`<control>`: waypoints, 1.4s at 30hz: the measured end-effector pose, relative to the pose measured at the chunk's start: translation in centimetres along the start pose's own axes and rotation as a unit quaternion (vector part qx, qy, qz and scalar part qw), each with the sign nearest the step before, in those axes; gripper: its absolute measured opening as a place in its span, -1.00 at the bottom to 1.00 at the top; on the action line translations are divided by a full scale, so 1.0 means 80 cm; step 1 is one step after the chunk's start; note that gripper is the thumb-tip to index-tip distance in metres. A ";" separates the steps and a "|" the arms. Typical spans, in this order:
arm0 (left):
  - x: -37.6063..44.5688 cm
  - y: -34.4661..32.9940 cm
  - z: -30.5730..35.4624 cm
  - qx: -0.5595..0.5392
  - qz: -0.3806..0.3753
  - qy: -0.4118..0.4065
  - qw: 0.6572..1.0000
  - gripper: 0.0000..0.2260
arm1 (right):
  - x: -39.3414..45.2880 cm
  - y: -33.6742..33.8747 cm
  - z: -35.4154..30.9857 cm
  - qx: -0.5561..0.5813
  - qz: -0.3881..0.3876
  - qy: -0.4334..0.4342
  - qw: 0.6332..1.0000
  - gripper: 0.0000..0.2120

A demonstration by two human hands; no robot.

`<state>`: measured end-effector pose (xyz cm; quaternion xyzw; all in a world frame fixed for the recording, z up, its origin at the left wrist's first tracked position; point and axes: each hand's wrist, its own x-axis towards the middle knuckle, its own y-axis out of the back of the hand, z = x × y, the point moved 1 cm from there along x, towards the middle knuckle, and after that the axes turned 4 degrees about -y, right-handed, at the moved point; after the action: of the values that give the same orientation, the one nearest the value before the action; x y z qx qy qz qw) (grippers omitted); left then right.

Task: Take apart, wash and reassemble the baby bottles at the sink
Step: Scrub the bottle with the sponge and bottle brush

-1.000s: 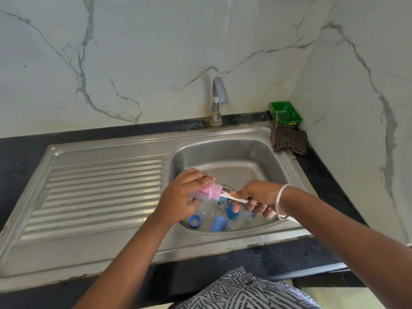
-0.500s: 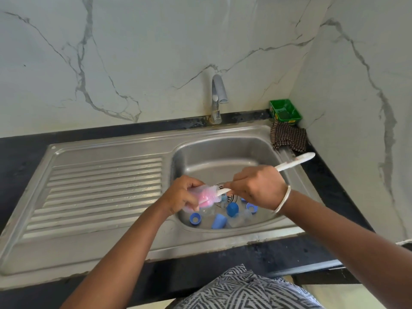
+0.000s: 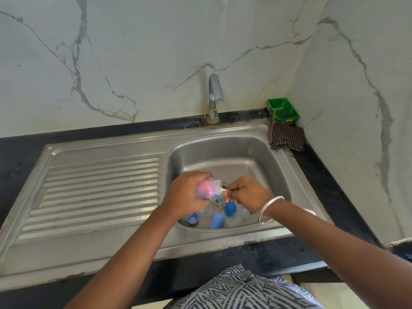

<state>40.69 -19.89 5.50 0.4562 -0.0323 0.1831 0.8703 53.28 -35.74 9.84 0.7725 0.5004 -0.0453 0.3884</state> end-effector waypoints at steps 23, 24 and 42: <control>0.032 -0.017 -0.008 -0.204 -0.144 0.215 0.944 -0.59 | 0.036 0.100 0.107 -0.293 0.167 0.261 0.904 -0.68; 0.033 -0.018 -0.009 -0.215 -0.141 0.230 0.939 -0.58 | 0.037 0.103 0.111 -0.274 0.167 0.256 0.912 -0.67; 0.084 -0.091 0.043 -0.270 0.026 0.299 0.915 -0.64 | 0.089 0.196 0.211 -0.017 0.318 0.001 0.948 -0.89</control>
<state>49.89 -24.45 3.33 0.1274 0.1694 0.3174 0.9243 74.84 -44.48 3.49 0.8850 0.2293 0.0896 0.3953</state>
